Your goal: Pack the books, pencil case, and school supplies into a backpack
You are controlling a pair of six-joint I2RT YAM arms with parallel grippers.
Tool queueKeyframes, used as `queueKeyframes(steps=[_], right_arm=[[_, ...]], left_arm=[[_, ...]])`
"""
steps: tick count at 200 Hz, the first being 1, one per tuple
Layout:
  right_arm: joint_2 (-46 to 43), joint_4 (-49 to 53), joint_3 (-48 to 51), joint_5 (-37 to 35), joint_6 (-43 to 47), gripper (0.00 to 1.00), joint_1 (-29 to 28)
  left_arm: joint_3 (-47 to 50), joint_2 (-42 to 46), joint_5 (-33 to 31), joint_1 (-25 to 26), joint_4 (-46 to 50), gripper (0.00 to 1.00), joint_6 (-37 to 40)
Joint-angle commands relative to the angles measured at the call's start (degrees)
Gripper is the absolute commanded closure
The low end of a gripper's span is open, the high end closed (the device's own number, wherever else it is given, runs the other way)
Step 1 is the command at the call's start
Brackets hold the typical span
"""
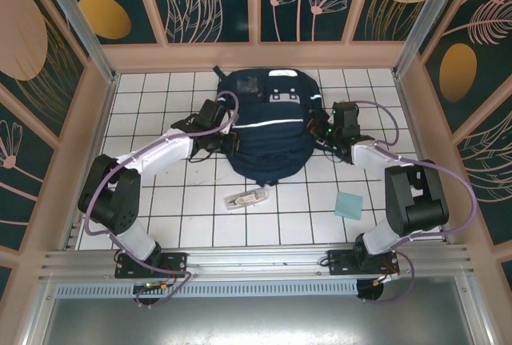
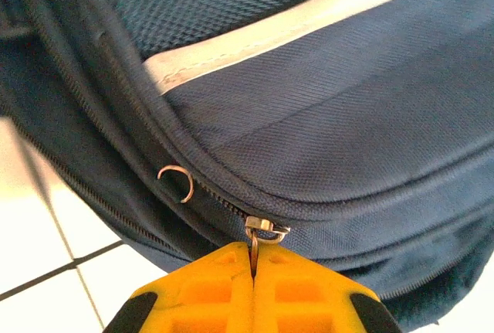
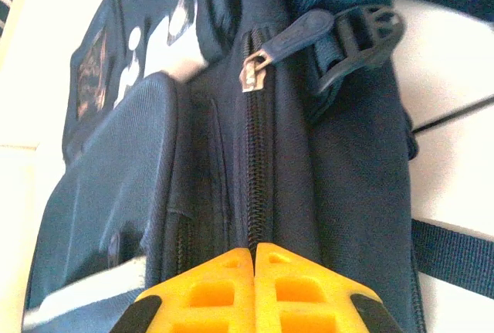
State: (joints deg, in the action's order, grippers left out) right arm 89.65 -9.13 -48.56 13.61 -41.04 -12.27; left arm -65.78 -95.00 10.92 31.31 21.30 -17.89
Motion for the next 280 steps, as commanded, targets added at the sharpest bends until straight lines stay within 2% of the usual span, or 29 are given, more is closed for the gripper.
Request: queueKeyframes(steps=[1, 10, 23, 63, 103, 160, 170, 196, 215, 253, 280], right_arm=[[1.8, 0.6, -5.0, -4.7, 3.2, 0.82, 2.0], [1.6, 1.3, -5.7, -4.5, 3.2, 0.69, 1.9], [0.0, 2.3, -5.7, -4.8, 2.8, 0.59, 1.8], [-8.9, 9.0, -2.9, -4.9, 1.7, 0.41, 1.2], [-12.9, 8.4, 2.7, 2.2, -4.6, 0.38, -2.7], [-4.7, -2.1, 4.0, 5.2, -11.1, 0.38, -8.3], [-2.9, -3.4, 3.4, 5.0, -11.3, 0.45, -8.4], [-1.4, -5.5, 2.2, 2.7, -10.8, 1.0, -8.4], [-2.5, -4.9, 1.9, 0.8, -9.2, 1.0, -8.4], [-4.7, -1.1, 0.9, -0.3, -5.2, 1.0, -8.1], [-4.3, -0.5, 0.2, 2.2, -3.5, 1.0, -8.1]], left_arm=[[1.0, 2.0, 4.1, 2.8, -1.8, 1.0, -3.8], [1.2, 1.2, 5.4, 4.2, -4.0, 1.0, -5.2], [0.4, -0.4, 6.6, 5.6, -6.4, 1.0, -6.7], [-6.4, -7.4, 9.7, 9.1, -10.1, 1.0, -8.5], [-12.1, -11.4, 11.9, 12.6, -12.1, 1.0, -9.5], [-10.3, -10.0, 10.8, 13.8, -14.0, 1.0, -10.8], [-9.4, -9.6, 10.3, 13.8, -13.8, 1.0, -10.5], [-6.9, -7.8, 5.6, 13.6, -12.1, 1.0, -9.0], [-5.2, -6.8, -1.9, 12.4, -8.7, 1.0, -7.6], [-2.2, -6.0, -6.1, 5.0, -8.2, 1.0, -6.8], [-3.9, -7.6, -11.4, 2.9, -8.9, 1.0, -4.5]])
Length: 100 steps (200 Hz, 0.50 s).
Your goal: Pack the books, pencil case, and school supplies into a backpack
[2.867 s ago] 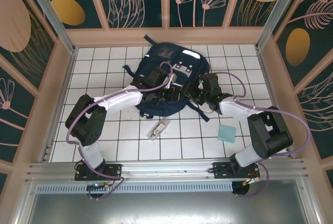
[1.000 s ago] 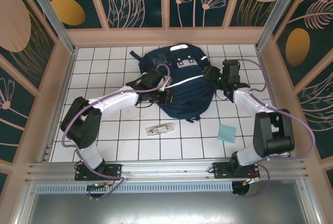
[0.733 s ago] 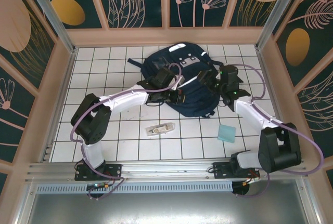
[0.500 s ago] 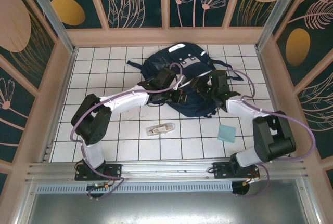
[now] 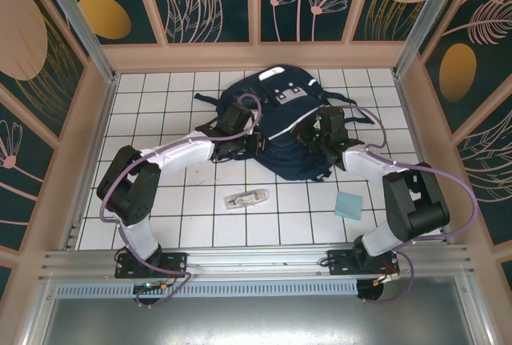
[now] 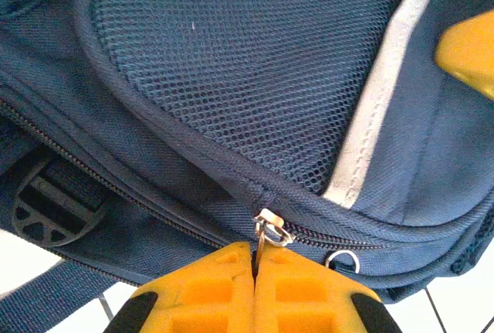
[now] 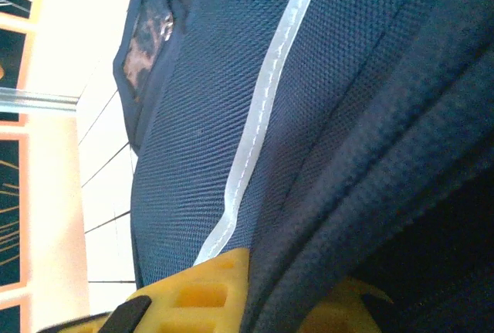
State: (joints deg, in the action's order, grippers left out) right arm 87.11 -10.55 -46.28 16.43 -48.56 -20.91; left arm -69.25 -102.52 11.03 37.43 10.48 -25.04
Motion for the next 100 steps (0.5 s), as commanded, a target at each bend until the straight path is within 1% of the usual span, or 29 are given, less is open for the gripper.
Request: queueKeyframes(steps=[1, 20, 35, 36, 40, 41, 43, 49, 56, 57, 62, 69, 72, 75, 82, 92, 100], right_arm=[[-1.7, 0.8, -2.1, -0.5, 4.0, 1.0, 0.5], [-0.8, 0.8, -2.9, 2.5, 5.3, 1.0, 0.0], [-0.2, 3.0, -4.2, 3.9, 7.0, 1.0, -0.9], [-0.2, 3.2, -4.3, 3.9, 7.1, 1.0, -1.0], [-0.2, 4.4, -4.8, 4.0, 7.7, 0.94, -1.2], [-0.2, 4.9, -5.1, 4.0, 8.0, 0.89, -1.4], [-0.2, 5.6, -5.3, 4.0, 8.3, 0.85, -1.5], [-0.3, 7.7, -6.0, 4.0, 9.4, 0.67, -1.9], [-1.0, 9.7, -6.5, 3.8, 10.4, 0.51, -2.1], [-1.1, 10.0, -6.5, 3.8, 10.5, 0.48, -2.2], [-1.7, 11.2, -6.6, 3.8, 11.2, 0.32, -2.5], [-2.7, 12.7, -6.6, 4.2, 12.4, 0.2, -2.7], [-3.2, 13.3, -6.6, 4.4, 13.0, 0.18, -2.8], [-3.6, 14.1, -6.7, 4.6, 13.6, 0.16, -2.9], [-4.6, 16.0, -7.0, 5.0, 15.2, 0.15, -3.2], [-5.6, 18.9, -7.9, 5.4, 17.8, 0.14, -3.7], [-6.2, 21.5, -8.7, 5.3, 20.1, 0.14, -4.5]], left_arm=[[-0.5, -0.1, -11.7, -3.3, 1.9, 1.0, 2.6], [-3.7, -2.4, -14.0, -3.8, 1.9, 1.0, 3.2], [-5.8, -3.4, -15.3, -3.9, 2.6, 1.0, 3.1], [-5.9, -3.5, -15.4, -3.9, 2.6, 0.98, 3.1], [-6.2, -3.5, -15.7, -3.9, 2.9, 0.91, 3.0], [-6.3, -3.5, -15.8, -3.9, 3.0, 0.88, 3.0], [-6.5, -3.4, -16.1, -3.9, 3.1, 0.83, 3.0], [-6.8, -3.2, -16.9, -3.9, 3.5, 0.65, 2.7], [-6.8, -2.6, -18.1, -4.1, 4.0, 0.43, 2.6], [-6.8, -2.5, -18.2, -4.1, 4.0, 0.42, 2.6], [-6.5, -1.7, -18.8, -4.2, 4.0, 0.28, 2.5], [-5.8, -0.5, -19.5, -4.5, 3.6, 0.13, 2.3], [-5.4, 0.1, -19.6, -4.6, 3.3, 0.03, 2.2], [-5.0, 0.8, -19.8, -4.8, 2.9, 0.01, 2.0], [-3.7, 2.3, -20.0, -5.5, 2.1, 0.01, 1.3], [-1.8, 4.0, -20.7, -6.7, 0.4, 0.01, -0.2], [0.1, 7.2, -20.8, -7.8, -1.4, 0.01, -1.5]])
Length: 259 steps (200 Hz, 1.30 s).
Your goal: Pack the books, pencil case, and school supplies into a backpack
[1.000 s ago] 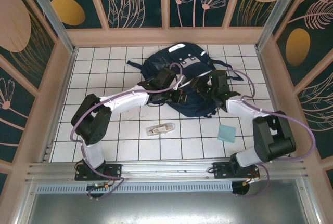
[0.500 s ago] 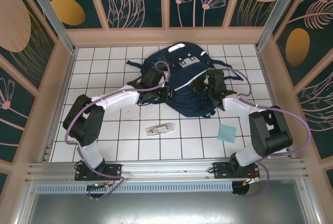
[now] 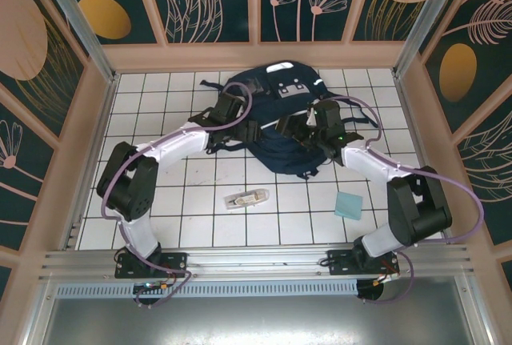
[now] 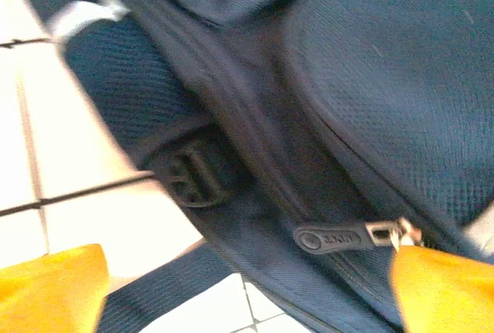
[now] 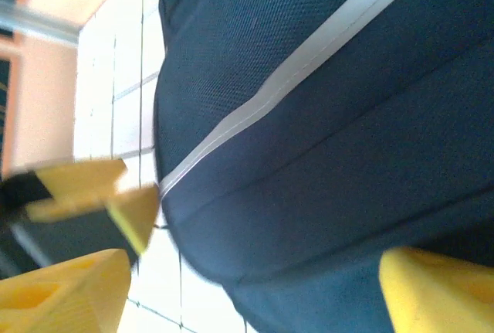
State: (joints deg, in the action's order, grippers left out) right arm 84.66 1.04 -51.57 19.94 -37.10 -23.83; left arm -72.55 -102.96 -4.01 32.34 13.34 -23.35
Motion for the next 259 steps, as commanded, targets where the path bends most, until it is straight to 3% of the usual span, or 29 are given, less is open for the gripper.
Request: queueKeyframes(steps=[1, 32, 63, 89, 127, 177, 213, 259], right_arm=[[-3.8, 10.2, -3.6, 1.7, 8.9, 0.14, -1.7], [-3.0, 17.1, -7.2, 1.5, 18.2, 0.2, -7.2], [2.9, 21.4, -12.4, -1.1, 28.1, 0.21, -17.7], [10.0, 25.2, -17.9, -4.2, 36.5, 0.18, -23.8], [18.8, 30.2, -24.1, -14.6, 46.7, 0.1, -30.8], [24.3, 31.9, -26.3, -19.2, 50.6, 0.04, -36.5], [24.4, 30.6, -22.7, -21.4, 50.8, 0.01, -40.7], [24.3, 28.1, -18.0, -25.5, 50.1, 0.01, -41.4]], left_arm=[[3.5, 7.9, -5.7, -2.9, -4.5, 0.01, -3.3], [9.0, 12.4, -0.4, -8.6, -10.2, 0.01, -7.4], [11.3, 12.9, 5.9, -13.5, -12.4, 0.01, -11.3], [15.0, 13.8, 10.6, -16.7, -15.2, 0.01, -14.5], [21.4, 17.3, 13.3, -21.5, -18.2, 0.01, -16.8], [23.5, 18.7, 13.8, -22.0, -18.1, 0.01, -15.7], [23.8, 18.2, 14.8, -22.1, -19.1, 0.01, -16.2], [23.9, 17.3, 16.5, -22.1, -20.0, 0.01, -17.3]])
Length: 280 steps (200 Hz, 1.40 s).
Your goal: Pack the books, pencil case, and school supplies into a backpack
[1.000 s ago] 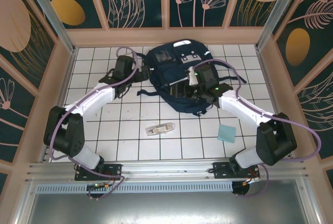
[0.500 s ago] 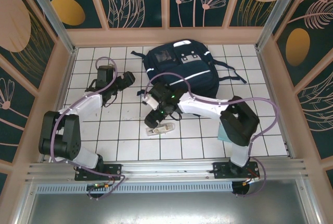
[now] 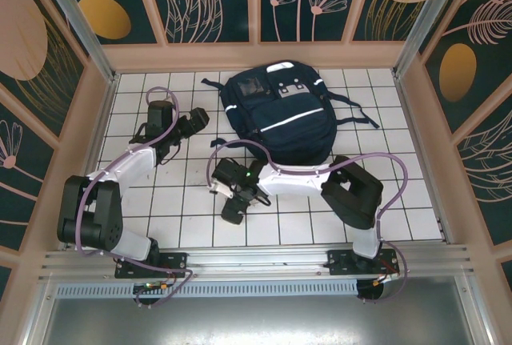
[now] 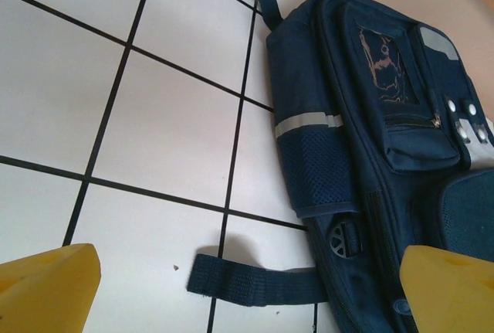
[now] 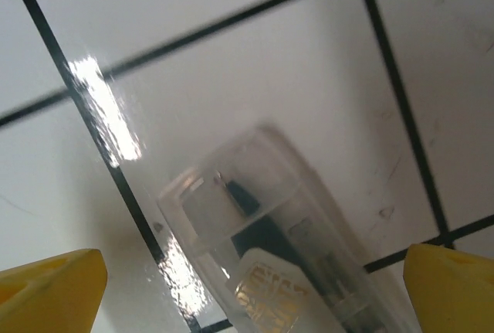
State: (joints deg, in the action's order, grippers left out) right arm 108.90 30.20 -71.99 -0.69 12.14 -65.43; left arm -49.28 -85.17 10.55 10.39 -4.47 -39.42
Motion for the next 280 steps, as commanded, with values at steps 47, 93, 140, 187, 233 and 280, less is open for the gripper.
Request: queueKeyframes(steps=[47, 93, 140, 187, 233, 280], right_arm=[[0.8, -4.5, 3.9, -5.1, 0.5, 0.02, 2.7], [1.3, -4.9, 5.2, -2.0, 1.0, 0.17, 4.2], [0.0, -4.9, 5.2, 1.5, 1.0, 0.45, 4.7], [-2.0, -4.5, 3.5, 6.8, 0.4, 0.57, 6.5], [-4.9, -5.5, 2.0, 19.4, -2.5, 0.61, 11.8], [-9.7, -8.6, 2.4, 25.6, -7.1, 0.57, 16.9]], left_arm=[[0.5, -0.8, 3.3, -0.1, -2.4, 0.01, -1.8], [0.2, -0.6, 3.7, -0.1, -1.9, 0.01, -1.6], [-0.3, -0.4, 3.6, -0.1, -1.5, 0.01, -1.0], [-0.8, 1.0, 3.9, -0.2, -0.5, 0.03, 1.0], [-1.1, 1.9, 4.3, -0.2, -0.1, 0.06, 2.4], [-1.3, 1.8, 7.2, 0.0, -0.8, 0.13, 2.6]])
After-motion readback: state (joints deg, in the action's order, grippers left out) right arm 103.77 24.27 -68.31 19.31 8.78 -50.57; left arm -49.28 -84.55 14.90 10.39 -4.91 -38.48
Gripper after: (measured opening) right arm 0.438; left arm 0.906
